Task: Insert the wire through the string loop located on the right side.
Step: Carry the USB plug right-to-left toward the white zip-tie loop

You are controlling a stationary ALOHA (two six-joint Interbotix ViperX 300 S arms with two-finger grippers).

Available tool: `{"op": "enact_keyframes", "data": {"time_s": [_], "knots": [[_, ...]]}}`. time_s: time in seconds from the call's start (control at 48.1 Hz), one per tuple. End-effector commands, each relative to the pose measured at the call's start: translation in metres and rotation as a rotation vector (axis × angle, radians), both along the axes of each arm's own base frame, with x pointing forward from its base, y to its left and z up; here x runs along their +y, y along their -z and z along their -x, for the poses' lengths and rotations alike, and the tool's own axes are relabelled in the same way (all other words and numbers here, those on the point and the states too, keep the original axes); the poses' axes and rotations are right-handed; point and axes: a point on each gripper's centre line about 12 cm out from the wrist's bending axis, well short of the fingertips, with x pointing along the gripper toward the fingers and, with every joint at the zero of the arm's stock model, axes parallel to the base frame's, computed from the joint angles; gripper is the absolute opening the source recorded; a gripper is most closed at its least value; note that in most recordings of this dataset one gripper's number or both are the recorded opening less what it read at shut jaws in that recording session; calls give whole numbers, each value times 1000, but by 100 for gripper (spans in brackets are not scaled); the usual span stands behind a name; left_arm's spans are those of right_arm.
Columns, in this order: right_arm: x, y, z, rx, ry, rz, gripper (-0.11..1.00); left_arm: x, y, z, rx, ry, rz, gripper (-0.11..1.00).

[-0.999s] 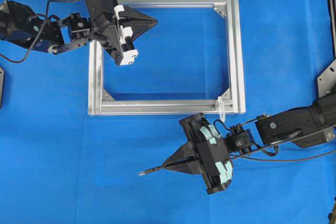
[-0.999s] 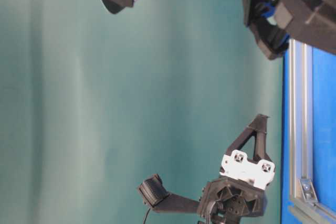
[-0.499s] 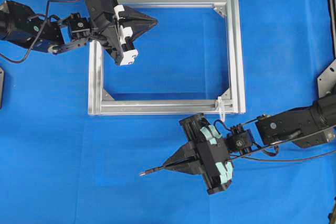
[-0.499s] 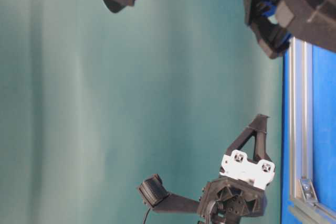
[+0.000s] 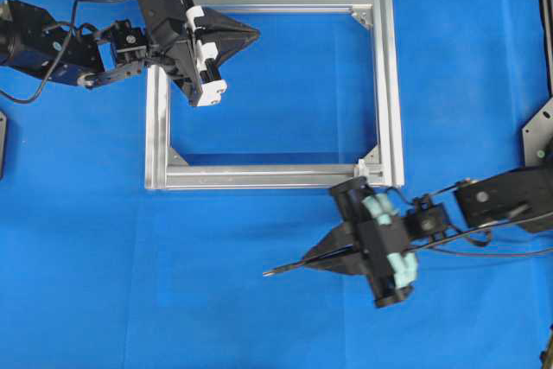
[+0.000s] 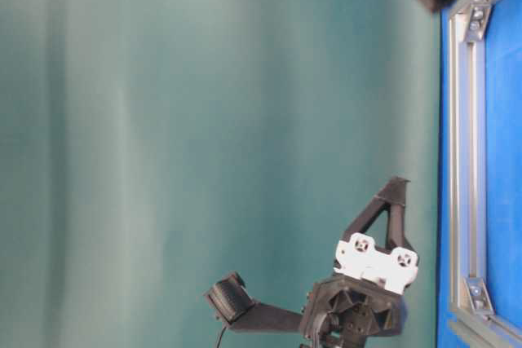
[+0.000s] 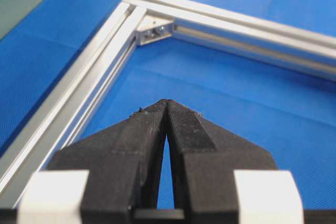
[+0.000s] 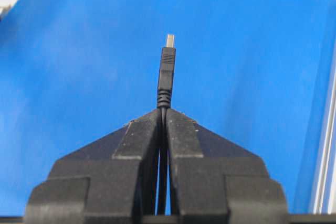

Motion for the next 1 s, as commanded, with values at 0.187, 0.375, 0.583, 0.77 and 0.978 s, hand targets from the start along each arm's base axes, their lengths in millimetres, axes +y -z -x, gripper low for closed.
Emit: {"op": "enact_keyframes", "data": {"time_s": [0.187, 0.375, 0.583, 0.77, 0.978], "knots": [[-15, -11, 56, -16, 11, -33, -4, 0, -17, -2, -49, 3, -13, 0], [-32, -12, 99, -20, 21, -43, -4, -1, -18, -3, -52, 5, -14, 0], [-46, -13, 137, -26, 18, -49, -4, 0, -19, -4, -55, 3, -13, 0], [-53, -12, 156, 0, 24, -50, -4, 0, -20, -3, -57, 3, -14, 0], [-57, -8, 160, 18, 34, -45, -4, 0, -21, -4, -60, 3, -15, 0]]}}
